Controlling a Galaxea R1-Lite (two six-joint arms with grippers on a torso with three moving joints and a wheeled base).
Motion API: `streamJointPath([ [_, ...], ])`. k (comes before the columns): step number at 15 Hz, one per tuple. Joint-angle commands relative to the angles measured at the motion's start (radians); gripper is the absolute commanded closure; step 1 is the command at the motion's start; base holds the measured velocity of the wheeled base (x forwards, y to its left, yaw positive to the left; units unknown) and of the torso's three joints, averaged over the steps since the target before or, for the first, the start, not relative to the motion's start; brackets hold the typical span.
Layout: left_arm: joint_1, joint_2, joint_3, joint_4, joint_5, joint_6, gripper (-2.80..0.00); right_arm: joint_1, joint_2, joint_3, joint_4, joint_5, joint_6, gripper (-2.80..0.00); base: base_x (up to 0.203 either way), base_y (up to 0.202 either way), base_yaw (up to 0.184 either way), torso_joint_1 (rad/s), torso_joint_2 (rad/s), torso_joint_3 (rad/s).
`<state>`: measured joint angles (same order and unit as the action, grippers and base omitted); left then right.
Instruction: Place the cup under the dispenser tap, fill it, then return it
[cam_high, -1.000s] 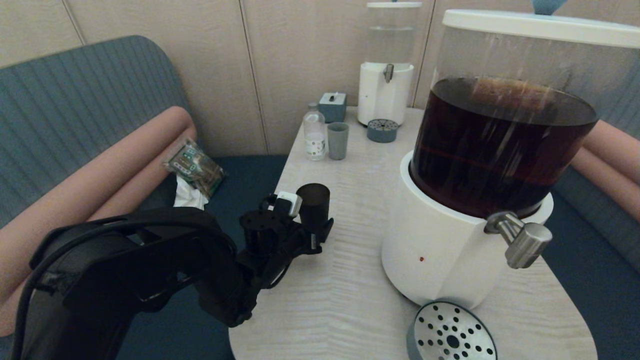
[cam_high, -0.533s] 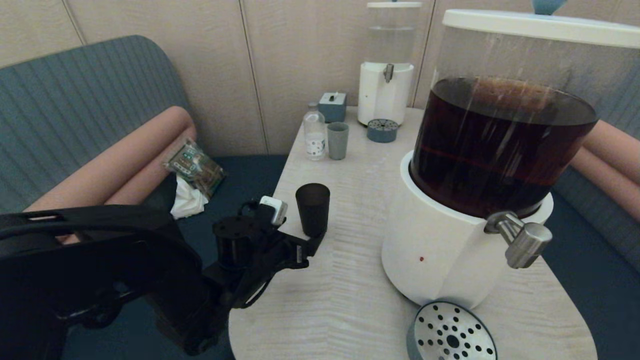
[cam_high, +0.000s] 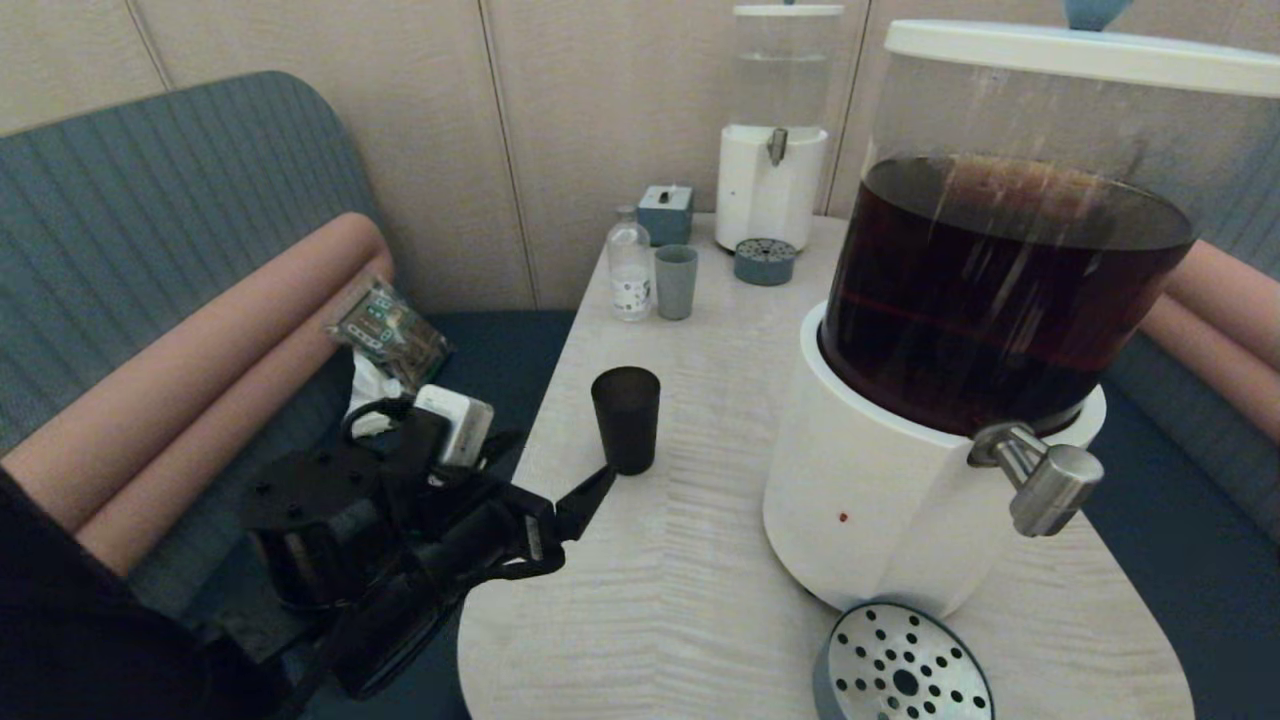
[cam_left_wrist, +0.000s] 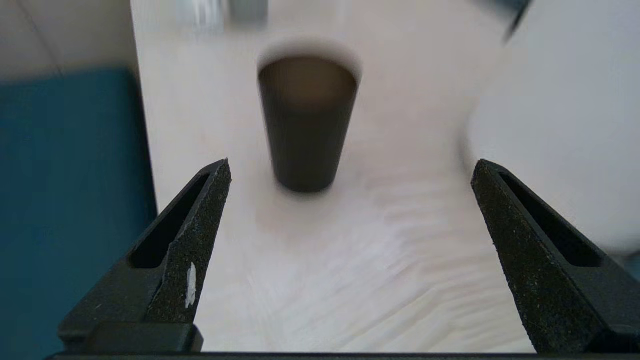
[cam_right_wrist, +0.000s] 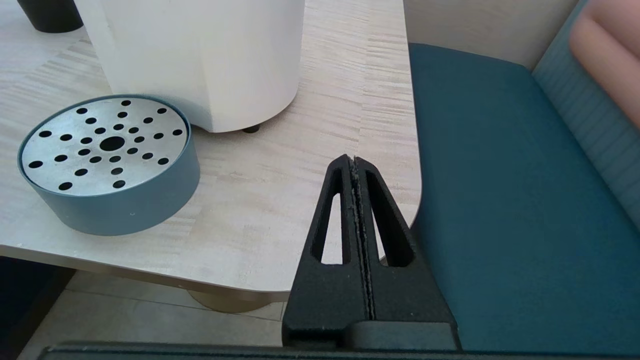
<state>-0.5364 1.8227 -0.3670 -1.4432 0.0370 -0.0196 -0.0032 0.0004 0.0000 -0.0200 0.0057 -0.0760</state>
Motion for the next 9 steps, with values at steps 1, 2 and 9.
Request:
streamJointPath([
  [1,-0.005,-0.114,0.014,-0.011,0.001,-0.001,-2.8,0.0,0.001,0.009,0.0,0.0,-0.001,0.0,0.0,0.0,0.0,0.0,0.0,0.0],
  [2,-0.005,-0.134,0.02,-0.013,0.002,-0.001,0.0,0.0,0.001,0.009,-0.001,0.0,-0.001,0.0,0.0,0.0,0.0,0.0,0.0,0.0],
  [9,0.003,-0.371,0.137,-0.007,0.059,-0.013,0.0,0.0,0.001,0.009,0.0,0.0,-0.001,0.0,0.0,0.0,0.0,0.0,0.0,0.0],
])
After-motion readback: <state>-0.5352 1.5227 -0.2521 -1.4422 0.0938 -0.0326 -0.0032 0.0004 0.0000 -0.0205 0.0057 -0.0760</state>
